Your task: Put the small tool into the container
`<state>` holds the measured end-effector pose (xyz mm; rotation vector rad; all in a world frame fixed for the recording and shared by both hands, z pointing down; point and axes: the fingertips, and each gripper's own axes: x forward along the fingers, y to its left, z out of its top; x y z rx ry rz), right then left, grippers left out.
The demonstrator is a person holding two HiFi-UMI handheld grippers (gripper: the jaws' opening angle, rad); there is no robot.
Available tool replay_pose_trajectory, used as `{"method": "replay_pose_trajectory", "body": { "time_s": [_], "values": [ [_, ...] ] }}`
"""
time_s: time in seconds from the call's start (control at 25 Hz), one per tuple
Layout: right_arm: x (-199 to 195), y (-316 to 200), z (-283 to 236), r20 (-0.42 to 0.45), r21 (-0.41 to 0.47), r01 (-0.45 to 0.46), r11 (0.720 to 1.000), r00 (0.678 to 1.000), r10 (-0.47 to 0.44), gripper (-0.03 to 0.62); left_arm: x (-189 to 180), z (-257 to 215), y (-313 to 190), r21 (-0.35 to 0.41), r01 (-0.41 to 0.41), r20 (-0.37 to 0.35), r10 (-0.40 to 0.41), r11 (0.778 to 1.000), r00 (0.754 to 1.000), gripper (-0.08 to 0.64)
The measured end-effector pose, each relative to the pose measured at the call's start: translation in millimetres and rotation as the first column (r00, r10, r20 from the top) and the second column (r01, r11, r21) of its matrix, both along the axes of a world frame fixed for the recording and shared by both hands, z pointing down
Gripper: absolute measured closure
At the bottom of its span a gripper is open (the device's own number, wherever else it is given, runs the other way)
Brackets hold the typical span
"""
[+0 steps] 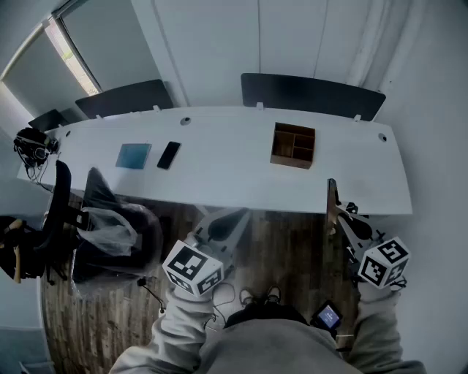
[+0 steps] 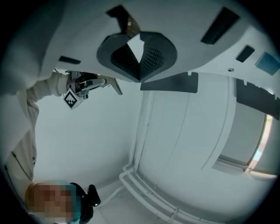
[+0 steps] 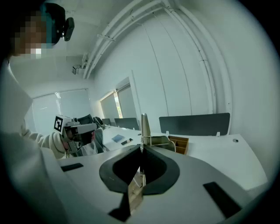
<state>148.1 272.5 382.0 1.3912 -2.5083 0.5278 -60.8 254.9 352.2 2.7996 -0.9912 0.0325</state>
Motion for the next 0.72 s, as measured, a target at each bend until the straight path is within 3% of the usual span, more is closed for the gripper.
{"method": "replay_pose_trajectory", "body": {
  "time_s": [0.4,0.6,0.72],
  "values": [
    [-0.1,7.9,-3.6,0.022,0.002,0.022,1.000,1.000,-0.022,0.571,11.6,-4.2,5.7,-0.009,-0.029,-0.019,0.029,1.000,0.999,0.565],
    [-2.3,12.6,-5.4,0.058,0.008,0.047,0.999,0.997,-0.048,0.571,19.9,-11.0,13.9,0.004,-0.069,-0.062,0.070,0.998,0.996,0.565],
    [-0.1,14.9,-3.3,0.055,0.000,0.045,0.999,0.997,-0.045,0.571,24.4,-9.5,15.7,0.000,-0.073,-0.044,0.073,0.997,0.996,0.565]
  ]
}}
